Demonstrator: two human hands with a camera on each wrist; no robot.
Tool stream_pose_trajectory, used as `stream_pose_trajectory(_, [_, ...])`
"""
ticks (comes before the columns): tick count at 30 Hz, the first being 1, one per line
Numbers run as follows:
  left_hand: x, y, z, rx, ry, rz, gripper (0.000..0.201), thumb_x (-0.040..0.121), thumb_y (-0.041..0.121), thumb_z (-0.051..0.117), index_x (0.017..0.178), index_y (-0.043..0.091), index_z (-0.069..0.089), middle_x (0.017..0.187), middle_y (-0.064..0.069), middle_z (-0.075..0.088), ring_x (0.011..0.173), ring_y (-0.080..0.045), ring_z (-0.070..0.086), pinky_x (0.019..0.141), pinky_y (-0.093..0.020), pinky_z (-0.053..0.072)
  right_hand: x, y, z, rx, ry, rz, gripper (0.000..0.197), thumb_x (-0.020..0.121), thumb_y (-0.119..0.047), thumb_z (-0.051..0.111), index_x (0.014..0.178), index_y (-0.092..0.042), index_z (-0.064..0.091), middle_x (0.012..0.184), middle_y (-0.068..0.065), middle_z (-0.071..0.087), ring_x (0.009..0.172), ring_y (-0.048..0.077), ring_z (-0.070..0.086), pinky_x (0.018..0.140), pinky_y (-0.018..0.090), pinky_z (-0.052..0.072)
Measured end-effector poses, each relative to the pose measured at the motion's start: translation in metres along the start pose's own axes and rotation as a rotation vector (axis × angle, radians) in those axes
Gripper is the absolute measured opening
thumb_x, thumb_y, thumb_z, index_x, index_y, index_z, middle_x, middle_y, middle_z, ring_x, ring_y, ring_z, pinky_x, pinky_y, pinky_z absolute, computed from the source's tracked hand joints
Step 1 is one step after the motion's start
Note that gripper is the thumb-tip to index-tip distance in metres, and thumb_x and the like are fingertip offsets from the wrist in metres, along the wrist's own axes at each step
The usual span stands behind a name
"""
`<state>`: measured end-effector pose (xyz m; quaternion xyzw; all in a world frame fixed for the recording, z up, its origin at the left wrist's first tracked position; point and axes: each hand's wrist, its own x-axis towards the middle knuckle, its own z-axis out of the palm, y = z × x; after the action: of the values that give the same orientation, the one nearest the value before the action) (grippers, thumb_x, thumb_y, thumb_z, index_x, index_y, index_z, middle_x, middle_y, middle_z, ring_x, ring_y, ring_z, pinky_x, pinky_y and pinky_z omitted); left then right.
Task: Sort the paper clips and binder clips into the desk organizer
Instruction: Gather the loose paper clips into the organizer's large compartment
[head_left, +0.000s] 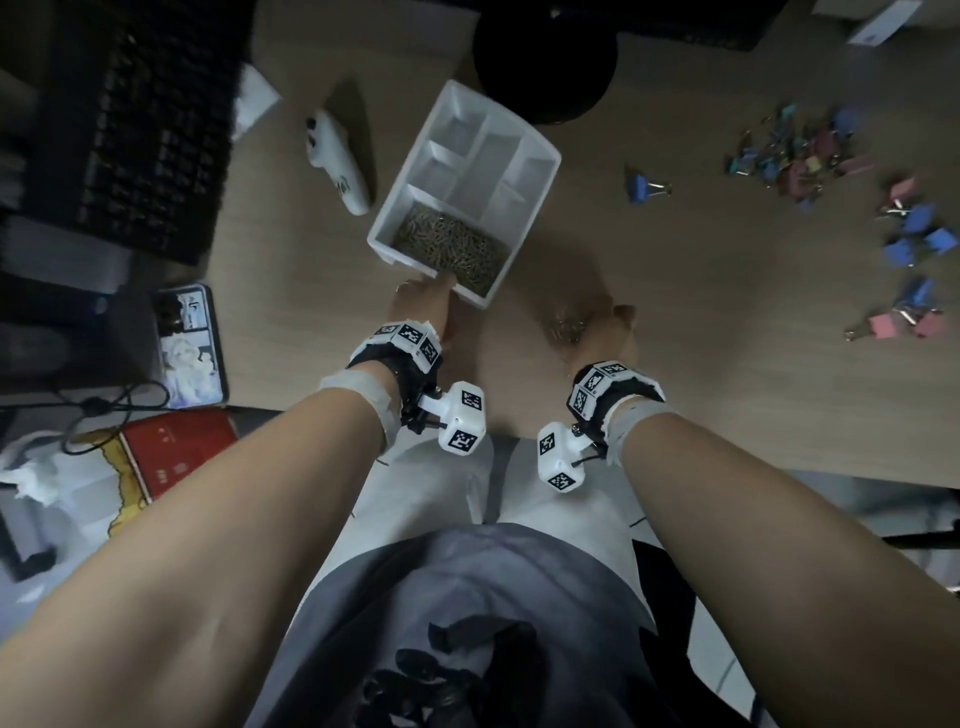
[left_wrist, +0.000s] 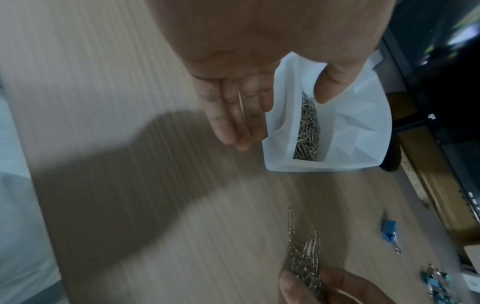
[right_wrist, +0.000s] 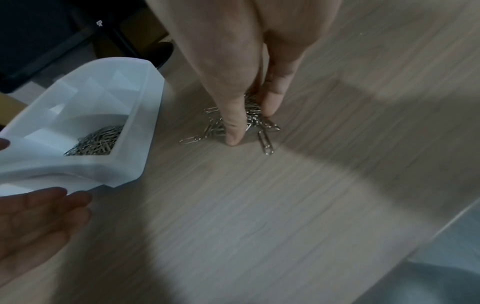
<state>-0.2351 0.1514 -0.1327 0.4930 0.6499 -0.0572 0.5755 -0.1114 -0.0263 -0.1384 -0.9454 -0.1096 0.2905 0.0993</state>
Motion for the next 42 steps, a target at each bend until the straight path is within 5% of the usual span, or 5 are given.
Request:
stream_pose_trajectory(3, [0.004,0.004,-0.001,0.036,-0.019,0.015,0.078,0.065,0.07,0.047,0.105,0.006,0.065,0.109,-0.019,0.07,0.1,-0.036,0.069,0.089,-0.05,0.056,0.004,0.001,-0.006,0.026,0.019,-0.008,0.038,0.077,-0.036,0.08,0.11,-0.026,0.065,0.108,0.008,0.057,0.087,0.032,0.065,0.075,0.036,0.054])
stream_pose_trajectory(11, [-0.007,0.01,0.001,0.088,-0.018,0.078,0.053,0.073,0.06,0.054,0.043,0.015,0.056,0.063,-0.014,0.071,0.069,-0.039,0.072,0.079,-0.053,0.058,0.009,0.002,-0.016,0.056,-0.049,-0.049,0.018,0.079,-0.017,0.077,0.094,-0.026,0.073,0.099,0.005,0.073,0.09,0.029,0.069,0.081,0.035,0.057])
stream_pose_trajectory(25, [0.013,0.013,-0.013,0.016,0.05,0.018,0.045,0.078,0.05,0.061,0.061,0.008,0.064,0.064,-0.012,0.072,0.068,-0.038,0.072,0.074,-0.055,0.059,0.013,-0.017,-0.016,0.221,-0.023,-0.131,0.014,0.078,-0.021,0.07,0.086,-0.028,0.077,0.087,-0.007,0.075,0.085,0.016,0.07,0.078,0.022,0.053])
stream_pose_trajectory(34, [0.021,0.019,-0.027,-0.109,-0.542,-0.169,0.042,0.1,0.045,0.038,0.081,0.009,0.049,0.061,-0.005,0.061,0.052,-0.019,0.056,0.054,-0.028,0.046,0.011,-0.116,-0.021,0.585,-0.262,-0.391,0.023,0.071,-0.013,0.085,0.092,-0.018,0.077,0.086,-0.001,0.076,0.08,0.011,0.072,0.084,0.03,0.059])
stream_pose_trajectory(42, [0.017,0.014,-0.007,0.061,-0.07,0.006,0.052,0.094,0.048,0.045,0.071,0.007,0.065,0.062,-0.006,0.069,0.051,-0.024,0.063,0.056,-0.032,0.053,0.029,-0.025,-0.024,0.222,0.06,-0.144,0.018,0.086,-0.024,0.064,0.101,-0.021,0.074,0.096,-0.001,0.074,0.091,0.02,0.069,0.074,0.02,0.045])
